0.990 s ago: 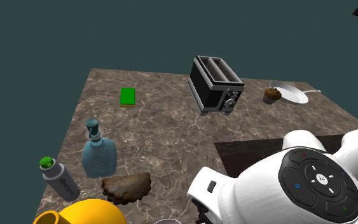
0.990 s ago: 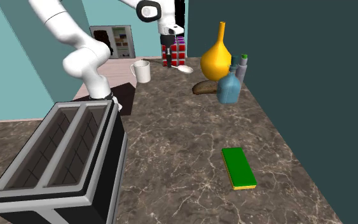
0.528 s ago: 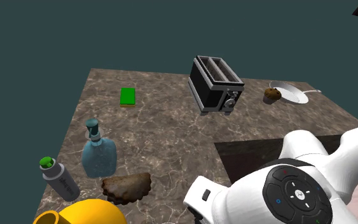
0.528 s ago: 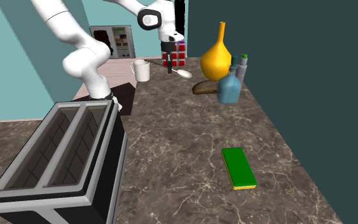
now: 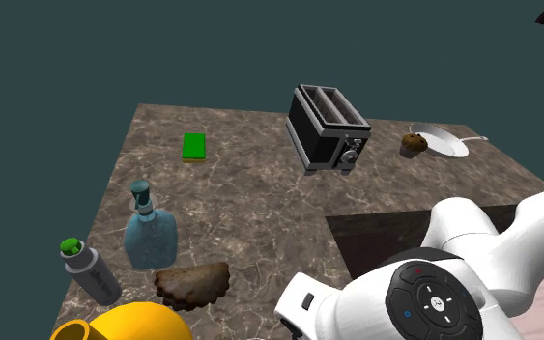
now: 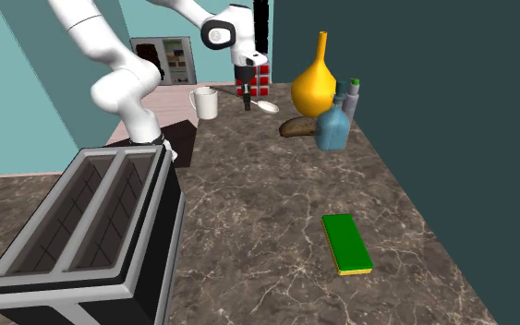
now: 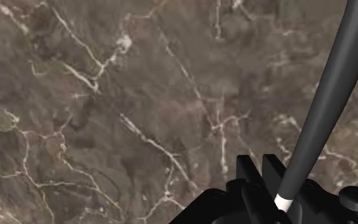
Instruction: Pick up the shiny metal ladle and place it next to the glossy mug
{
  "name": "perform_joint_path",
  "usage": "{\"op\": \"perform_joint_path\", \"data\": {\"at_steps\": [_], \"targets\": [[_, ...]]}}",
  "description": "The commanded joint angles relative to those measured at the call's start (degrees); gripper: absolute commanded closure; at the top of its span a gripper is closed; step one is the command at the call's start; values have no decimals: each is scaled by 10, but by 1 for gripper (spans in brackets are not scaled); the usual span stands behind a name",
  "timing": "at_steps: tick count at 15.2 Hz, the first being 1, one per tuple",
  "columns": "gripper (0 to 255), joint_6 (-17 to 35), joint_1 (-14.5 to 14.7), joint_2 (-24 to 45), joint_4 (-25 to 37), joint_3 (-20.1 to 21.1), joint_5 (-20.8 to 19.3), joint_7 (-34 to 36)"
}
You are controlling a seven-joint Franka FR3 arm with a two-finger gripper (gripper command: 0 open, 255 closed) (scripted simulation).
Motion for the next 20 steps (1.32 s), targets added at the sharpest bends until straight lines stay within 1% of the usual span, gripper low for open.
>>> {"op": "perform_joint_path", "data": {"at_steps": [1,2,3,8,12,20], "targets": [[255,-2,1,2,-4,0,0,-1],[255,-2,1,2,-4,0,0,-1],[0,-1,0,4,-3,1,-1,0],[0,-2,1,2,-4,0,0,-1],[0,-93,16,-50,37,-29,6,-12],[0,-93,16,-50,37,-29,6,-12]]}}
